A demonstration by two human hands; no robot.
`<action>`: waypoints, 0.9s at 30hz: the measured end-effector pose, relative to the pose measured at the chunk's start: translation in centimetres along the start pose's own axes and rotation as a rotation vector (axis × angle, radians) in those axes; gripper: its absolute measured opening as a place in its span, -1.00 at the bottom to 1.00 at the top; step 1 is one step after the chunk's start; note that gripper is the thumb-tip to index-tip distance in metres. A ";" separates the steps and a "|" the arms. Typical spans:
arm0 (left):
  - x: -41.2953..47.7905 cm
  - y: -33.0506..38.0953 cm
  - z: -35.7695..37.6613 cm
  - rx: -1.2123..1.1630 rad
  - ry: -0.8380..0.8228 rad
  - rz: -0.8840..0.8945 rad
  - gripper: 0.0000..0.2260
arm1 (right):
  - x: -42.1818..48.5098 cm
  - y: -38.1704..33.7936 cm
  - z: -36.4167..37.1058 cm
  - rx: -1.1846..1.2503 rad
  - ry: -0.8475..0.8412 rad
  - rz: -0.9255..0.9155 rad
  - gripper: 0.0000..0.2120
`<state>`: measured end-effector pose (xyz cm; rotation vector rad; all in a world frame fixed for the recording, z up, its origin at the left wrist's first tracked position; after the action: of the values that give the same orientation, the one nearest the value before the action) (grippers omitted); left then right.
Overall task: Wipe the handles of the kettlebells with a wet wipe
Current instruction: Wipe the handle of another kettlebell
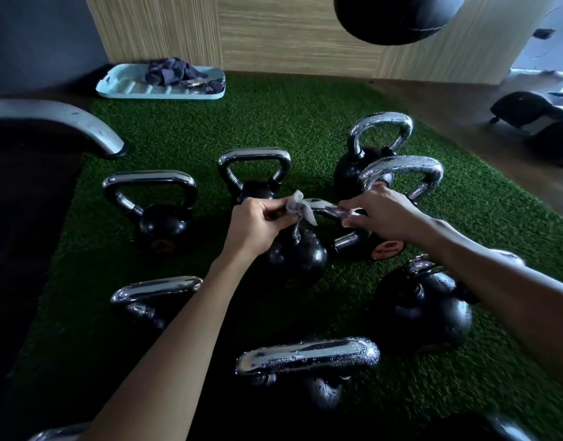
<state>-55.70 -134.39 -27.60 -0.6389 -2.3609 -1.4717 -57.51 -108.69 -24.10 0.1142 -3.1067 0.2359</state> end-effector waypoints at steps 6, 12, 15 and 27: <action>-2.3 -3.5 0.0 -0.092 0.032 -0.259 -0.72 | 0.5 -0.5 0.1 -0.014 0.012 -0.034 -0.57; -2.3 -3.0 0.5 -0.049 0.093 -0.192 -0.73 | 0.3 -0.3 0.1 0.021 0.011 -0.014 -0.59; -2.3 -2.8 1.0 0.035 0.035 -0.183 -0.72 | 0.2 0.3 0.2 0.031 0.009 -0.023 -0.60; 0.0 -0.8 -6.7 0.192 0.032 0.008 -0.63 | 0.9 -4.6 -0.1 0.015 0.020 -0.091 -0.58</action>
<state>-56.09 -140.77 -25.28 -0.5704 -2.4329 -1.2234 -58.03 -113.27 -23.28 0.2517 -3.0707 0.2565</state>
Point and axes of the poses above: each hand's wrist, its own x-axis towards the middle knuckle, its own z-axis out of the palm, y = z × x, the point moved 2 cm from there along x, towards the middle knuckle, and after that the axes turned 15 degrees about z, right-handed, at the moved point
